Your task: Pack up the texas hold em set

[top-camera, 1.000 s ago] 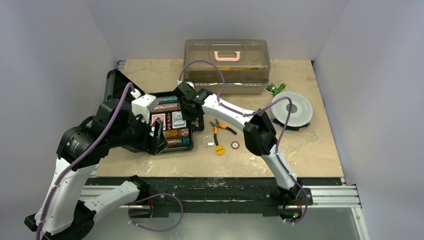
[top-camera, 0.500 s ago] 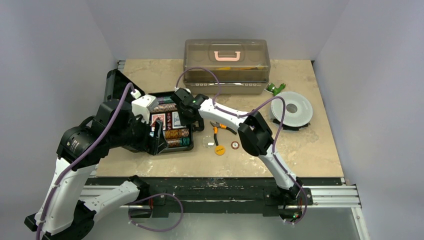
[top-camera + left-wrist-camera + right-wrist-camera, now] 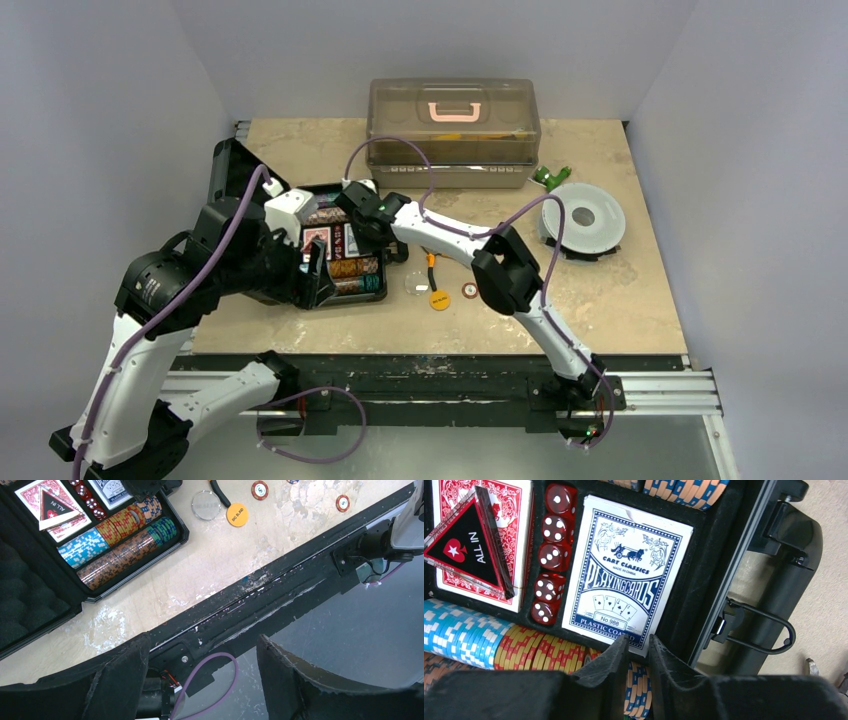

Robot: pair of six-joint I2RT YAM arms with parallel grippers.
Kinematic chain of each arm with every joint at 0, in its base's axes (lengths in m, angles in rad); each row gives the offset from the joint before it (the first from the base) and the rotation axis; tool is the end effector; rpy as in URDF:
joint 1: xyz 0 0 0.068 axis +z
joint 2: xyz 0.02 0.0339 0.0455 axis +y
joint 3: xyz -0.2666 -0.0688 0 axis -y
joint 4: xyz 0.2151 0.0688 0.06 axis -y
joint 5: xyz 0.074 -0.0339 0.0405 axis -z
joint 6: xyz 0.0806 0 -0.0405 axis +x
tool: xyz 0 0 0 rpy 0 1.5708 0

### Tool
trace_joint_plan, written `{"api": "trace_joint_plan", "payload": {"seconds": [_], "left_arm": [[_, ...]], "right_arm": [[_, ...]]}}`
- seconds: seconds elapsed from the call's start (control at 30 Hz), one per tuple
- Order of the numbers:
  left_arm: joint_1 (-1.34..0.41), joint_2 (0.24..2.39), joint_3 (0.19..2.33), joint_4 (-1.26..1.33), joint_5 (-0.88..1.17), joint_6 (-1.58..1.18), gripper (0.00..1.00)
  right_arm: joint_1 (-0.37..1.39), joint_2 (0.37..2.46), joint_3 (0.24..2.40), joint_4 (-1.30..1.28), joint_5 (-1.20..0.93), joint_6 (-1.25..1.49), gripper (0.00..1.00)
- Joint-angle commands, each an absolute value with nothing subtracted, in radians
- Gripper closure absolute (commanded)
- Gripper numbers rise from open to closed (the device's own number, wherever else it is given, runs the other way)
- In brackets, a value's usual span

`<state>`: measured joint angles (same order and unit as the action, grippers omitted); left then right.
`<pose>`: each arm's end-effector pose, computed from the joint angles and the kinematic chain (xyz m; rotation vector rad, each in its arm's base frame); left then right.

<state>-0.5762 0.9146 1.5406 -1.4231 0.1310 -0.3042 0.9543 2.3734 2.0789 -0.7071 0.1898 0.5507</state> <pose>0.0815 -0.0655 0.3893 0.3946 2.4039 -0.5672 0.3116 0.4135 0.1647 -0.4467 2.5419 0.3366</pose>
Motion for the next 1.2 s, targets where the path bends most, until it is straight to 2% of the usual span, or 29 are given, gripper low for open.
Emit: {"api": "trace_joint_plan", "payload": {"seconds": [0.0,0.17,0.37,0.6,0.63,0.77,0.83,1.0,1.17], "left_arm": [[-0.576,0.917,1.559,-1.411,0.139,-0.317,0.25],[-0.575,0.922,1.563,-1.406,0.134,-0.317,0.25],[-0.576,0.928,1.573,-1.408,0.141,-0.333,0.25],[-0.576,0.915,1.565,-1.399,0.143,-0.376,0.25],[-0.575,0.918,1.569,-1.395,0.141,-0.382,0.25],[-0.575,0.923,1.569,-1.352,0.131,-0.419,0.25],[-0.576,0.928,1.564,-1.323,0.121,-0.448,0.25],[-0.577,0.926,1.534,-1.234,0.114,-0.554,0.25],[-0.576,0.923,1.384,-1.102,0.215,-0.703,0.25]], "right_arm": [[0.961,2.373,2.151,-0.750,0.193,0.489,0.75],[0.960,2.348,2.120,-0.666,0.139,0.539,0.69],[0.959,2.447,2.148,-0.681,0.104,0.563,0.70],[0.957,2.458,2.169,-0.714,0.099,0.529,0.72],[0.957,2.448,2.196,-0.735,0.096,0.520,0.71],[0.929,2.363,2.313,-0.806,0.073,0.517,0.52],[0.897,2.292,2.317,-0.827,0.062,0.540,0.46],[0.823,2.054,2.143,-0.841,0.047,0.564,0.41],[0.732,1.747,1.748,-0.814,0.035,0.569,0.33]]}}
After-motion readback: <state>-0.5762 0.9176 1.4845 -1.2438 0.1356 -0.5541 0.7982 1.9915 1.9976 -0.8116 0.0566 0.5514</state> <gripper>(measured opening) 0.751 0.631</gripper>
